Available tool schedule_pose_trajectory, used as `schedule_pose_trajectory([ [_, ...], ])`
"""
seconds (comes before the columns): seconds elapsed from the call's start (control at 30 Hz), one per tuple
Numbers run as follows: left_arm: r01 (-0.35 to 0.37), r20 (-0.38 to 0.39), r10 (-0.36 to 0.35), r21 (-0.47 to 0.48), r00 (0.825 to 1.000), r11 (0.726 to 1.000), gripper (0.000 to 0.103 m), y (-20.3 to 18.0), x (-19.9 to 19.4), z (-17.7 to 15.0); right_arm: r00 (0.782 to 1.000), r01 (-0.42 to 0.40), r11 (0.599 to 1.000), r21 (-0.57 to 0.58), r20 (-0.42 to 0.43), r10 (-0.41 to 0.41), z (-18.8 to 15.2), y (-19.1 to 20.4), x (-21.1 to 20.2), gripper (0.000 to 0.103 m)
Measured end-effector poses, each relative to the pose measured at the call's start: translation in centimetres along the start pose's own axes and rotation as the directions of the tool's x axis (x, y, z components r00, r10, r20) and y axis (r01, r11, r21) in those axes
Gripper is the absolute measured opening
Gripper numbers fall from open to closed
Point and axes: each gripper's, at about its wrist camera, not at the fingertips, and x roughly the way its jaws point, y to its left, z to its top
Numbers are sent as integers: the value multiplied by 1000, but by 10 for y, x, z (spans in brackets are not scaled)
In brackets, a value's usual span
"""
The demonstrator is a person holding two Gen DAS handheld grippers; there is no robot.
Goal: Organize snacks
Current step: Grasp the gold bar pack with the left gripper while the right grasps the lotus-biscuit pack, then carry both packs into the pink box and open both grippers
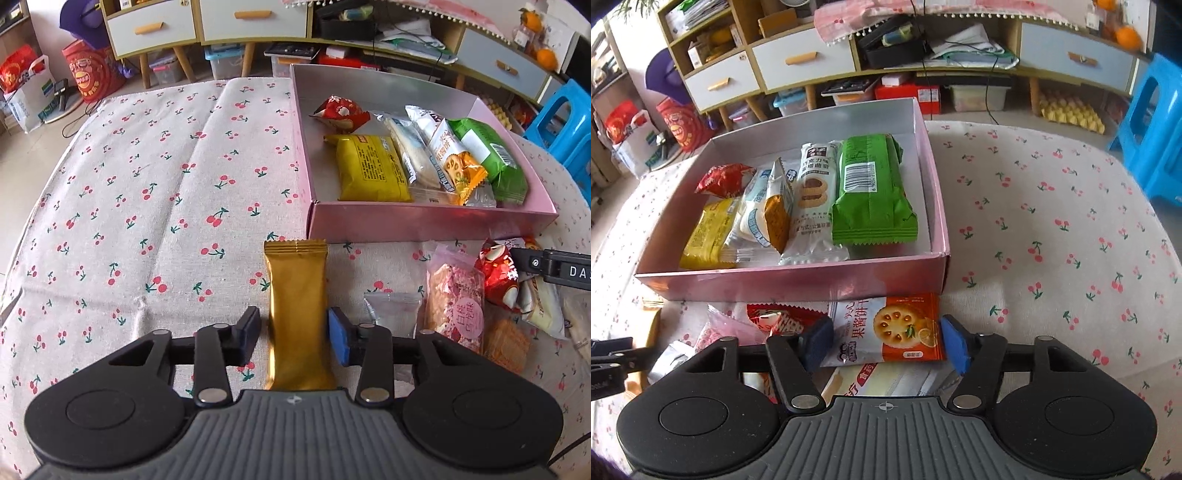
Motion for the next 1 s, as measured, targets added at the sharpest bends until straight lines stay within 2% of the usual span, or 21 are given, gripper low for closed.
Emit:
schedule_pose_trajectory([
  [0.13, 3, 2, -3, -4, 1000, 1000, 27, 2, -1, 0, 1000, -8, 1000, 26, -2, 8, 1, -4, -2, 48],
  [0.27, 11, 2, -11, -25, 1000, 1000, 26, 5, -2, 1, 1000, -27, 997, 67, -1, 28, 4, -11, -5, 44],
  [0.43, 24, 7, -24, -43, 1000, 999, 26, 8, -5, 2, 999, -54, 992, 110, 0, 54, 7, -21, -12, 30],
  [0.8, 45, 27, -43, -58, 999, 997, 26, 11, -14, 2, 995, -104, 985, 142, 22, 101, 11, -25, -22, 15],
  [1.0, 58, 40, -55, -60, 998, 997, 26, 11, -20, 3, 992, -124, 982, 144, 34, 121, 13, -24, -29, 11],
])
